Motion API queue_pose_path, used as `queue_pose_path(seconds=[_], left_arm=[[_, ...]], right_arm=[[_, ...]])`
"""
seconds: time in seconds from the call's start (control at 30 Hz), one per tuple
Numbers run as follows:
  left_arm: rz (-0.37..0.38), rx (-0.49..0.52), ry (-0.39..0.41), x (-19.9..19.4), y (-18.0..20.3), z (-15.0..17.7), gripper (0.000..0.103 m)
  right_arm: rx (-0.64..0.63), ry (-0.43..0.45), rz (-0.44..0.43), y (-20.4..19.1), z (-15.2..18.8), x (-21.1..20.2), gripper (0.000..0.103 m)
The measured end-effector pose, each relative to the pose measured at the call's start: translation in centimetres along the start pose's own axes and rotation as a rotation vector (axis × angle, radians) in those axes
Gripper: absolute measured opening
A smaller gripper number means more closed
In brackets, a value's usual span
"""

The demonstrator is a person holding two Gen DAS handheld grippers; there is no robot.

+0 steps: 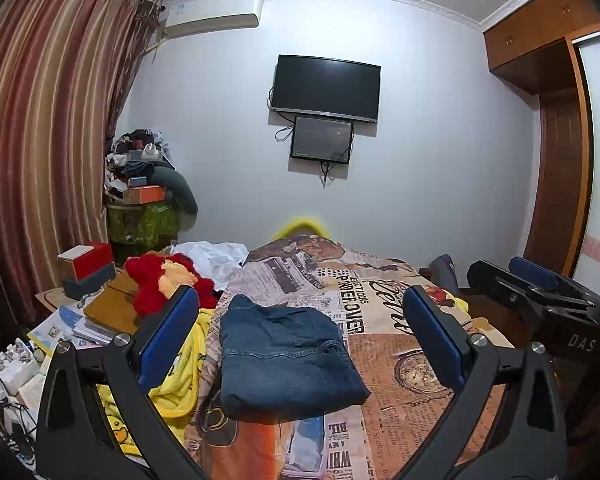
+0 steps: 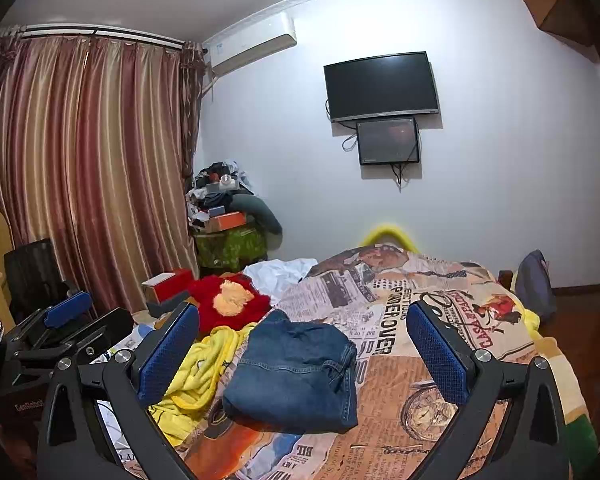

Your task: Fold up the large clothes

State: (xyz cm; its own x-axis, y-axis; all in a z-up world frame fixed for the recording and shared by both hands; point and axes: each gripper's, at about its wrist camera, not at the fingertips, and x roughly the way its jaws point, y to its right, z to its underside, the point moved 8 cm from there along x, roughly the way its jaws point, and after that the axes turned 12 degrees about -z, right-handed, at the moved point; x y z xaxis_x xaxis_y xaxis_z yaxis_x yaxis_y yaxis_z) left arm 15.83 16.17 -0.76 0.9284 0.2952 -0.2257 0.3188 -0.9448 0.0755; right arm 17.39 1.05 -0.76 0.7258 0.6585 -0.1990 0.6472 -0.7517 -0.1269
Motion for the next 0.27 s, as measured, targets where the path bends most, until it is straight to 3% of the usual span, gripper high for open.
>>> queue_pose_path(seconds=[0.27], left_arm=[[0.001, -0.005, -0.011, 0.33, -0.23, 0.07, 0.103]], right_arm=[[0.005, -0.009, 0.003, -0.21, 0.39, 0.39, 0.103]])
